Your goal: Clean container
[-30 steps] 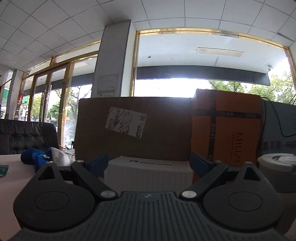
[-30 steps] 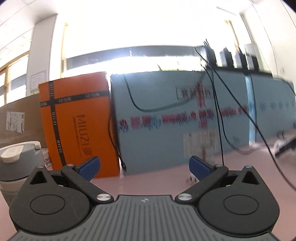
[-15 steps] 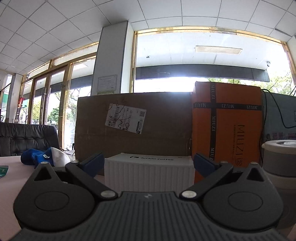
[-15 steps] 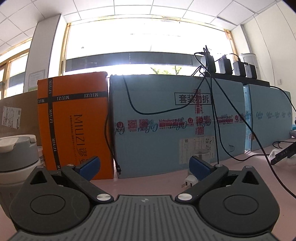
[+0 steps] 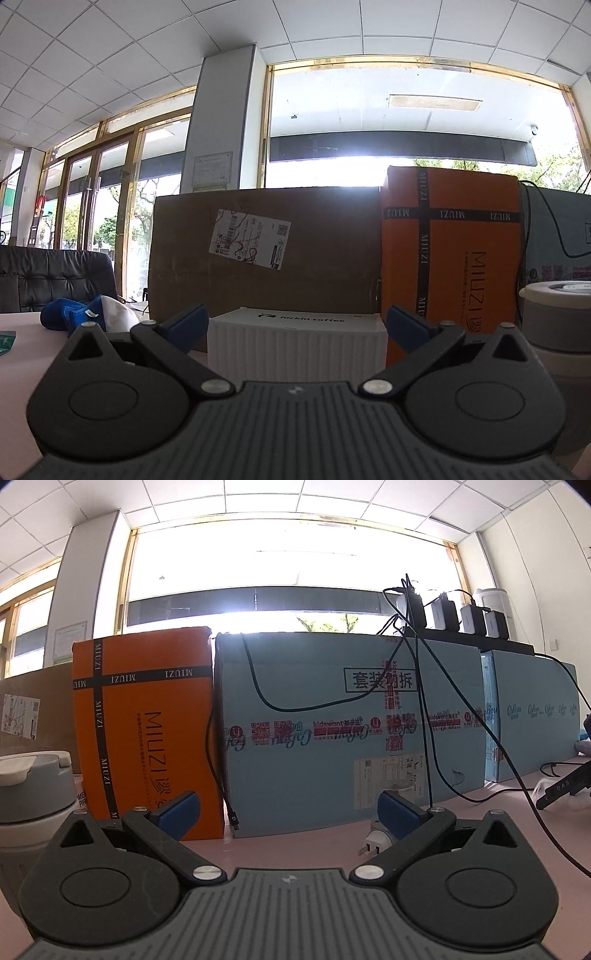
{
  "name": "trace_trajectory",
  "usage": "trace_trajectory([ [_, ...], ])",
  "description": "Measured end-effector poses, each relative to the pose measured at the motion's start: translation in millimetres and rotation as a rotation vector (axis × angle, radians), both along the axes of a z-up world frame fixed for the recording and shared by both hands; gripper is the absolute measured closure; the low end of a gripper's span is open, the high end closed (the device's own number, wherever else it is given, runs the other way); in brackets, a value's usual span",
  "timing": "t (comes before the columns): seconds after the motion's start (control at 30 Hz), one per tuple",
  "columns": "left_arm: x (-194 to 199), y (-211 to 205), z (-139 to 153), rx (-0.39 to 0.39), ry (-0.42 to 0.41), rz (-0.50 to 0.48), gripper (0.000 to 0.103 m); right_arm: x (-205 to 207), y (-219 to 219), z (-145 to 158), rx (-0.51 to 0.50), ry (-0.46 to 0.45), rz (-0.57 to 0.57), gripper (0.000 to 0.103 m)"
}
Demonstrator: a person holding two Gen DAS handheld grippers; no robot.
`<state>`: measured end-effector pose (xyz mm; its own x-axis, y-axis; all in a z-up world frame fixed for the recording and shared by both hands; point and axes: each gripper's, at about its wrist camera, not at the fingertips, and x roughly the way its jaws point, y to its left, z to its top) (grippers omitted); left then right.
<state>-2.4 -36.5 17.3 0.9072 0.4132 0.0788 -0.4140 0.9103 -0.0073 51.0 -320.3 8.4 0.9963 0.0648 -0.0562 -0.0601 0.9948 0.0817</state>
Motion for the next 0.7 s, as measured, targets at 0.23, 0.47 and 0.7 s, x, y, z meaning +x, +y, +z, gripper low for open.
trace_trajectory([
  [0.23, 1.7, 3.5, -0.4, -0.019, 0.013, 0.006, 0.000, 0.9, -0.4, -0.1, 0.000, 0.005, 0.000, 0.000],
  [0.47, -0.3, 0.2, -0.8, -0.002, 0.009, 0.021, 0.000, 1.8, -1.7, 0.1, 0.005, 0.010, 0.001, 0.000],
  [0.7, -2.3, -0.2, -0.5, -0.003, 0.006, 0.018, 0.000, 3.2, -3.4, 0.0, 0.013, 0.019, 0.000, 0.000],
])
